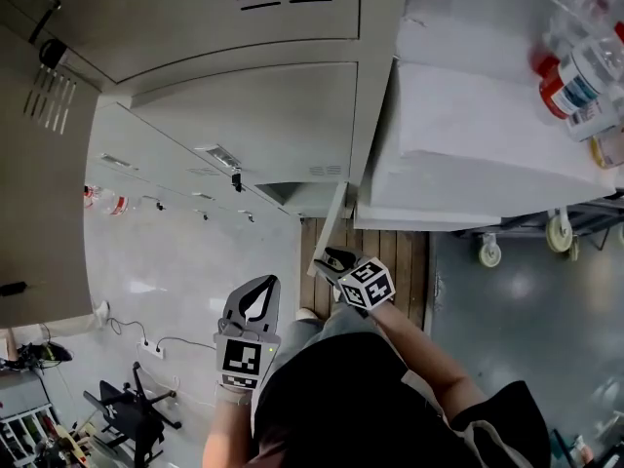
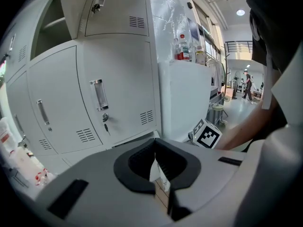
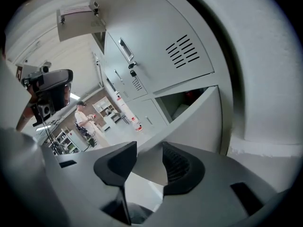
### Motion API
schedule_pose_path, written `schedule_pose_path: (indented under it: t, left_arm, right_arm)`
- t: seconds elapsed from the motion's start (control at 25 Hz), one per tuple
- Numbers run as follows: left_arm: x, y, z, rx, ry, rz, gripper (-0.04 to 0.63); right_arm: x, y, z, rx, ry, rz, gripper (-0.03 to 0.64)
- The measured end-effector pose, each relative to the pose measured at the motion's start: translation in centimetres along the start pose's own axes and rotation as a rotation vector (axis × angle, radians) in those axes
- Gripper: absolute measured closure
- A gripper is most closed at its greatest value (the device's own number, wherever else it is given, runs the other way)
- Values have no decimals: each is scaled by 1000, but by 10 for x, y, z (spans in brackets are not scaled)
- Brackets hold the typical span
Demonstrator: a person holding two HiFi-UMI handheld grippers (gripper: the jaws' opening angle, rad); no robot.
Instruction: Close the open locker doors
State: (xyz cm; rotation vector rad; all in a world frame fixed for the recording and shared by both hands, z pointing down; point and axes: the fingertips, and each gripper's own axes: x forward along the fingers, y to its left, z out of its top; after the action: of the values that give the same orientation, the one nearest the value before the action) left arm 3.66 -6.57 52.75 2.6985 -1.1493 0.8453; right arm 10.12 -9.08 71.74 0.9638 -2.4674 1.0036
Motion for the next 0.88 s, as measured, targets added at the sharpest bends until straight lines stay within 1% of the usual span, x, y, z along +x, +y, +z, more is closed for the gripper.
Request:
schedule_pose_path:
  t: [0.24, 0.44, 0.72, 0.88]
  left_arm:
    - [-14, 16, -12, -35, 30, 65, 575]
    - [-22, 27, -23, -69, 54, 115, 575]
    - [-29, 33, -30, -111, 70, 170, 575]
    - [-32, 32, -34, -127, 87, 186, 575]
  right_arm:
    - [29, 9, 12, -51, 15, 54, 434]
    - [52, 7, 23, -148, 14, 64, 433]
    - [82, -3, 42, -226, 20, 70, 433]
    - [98, -10, 53, -275, 25, 66, 425]
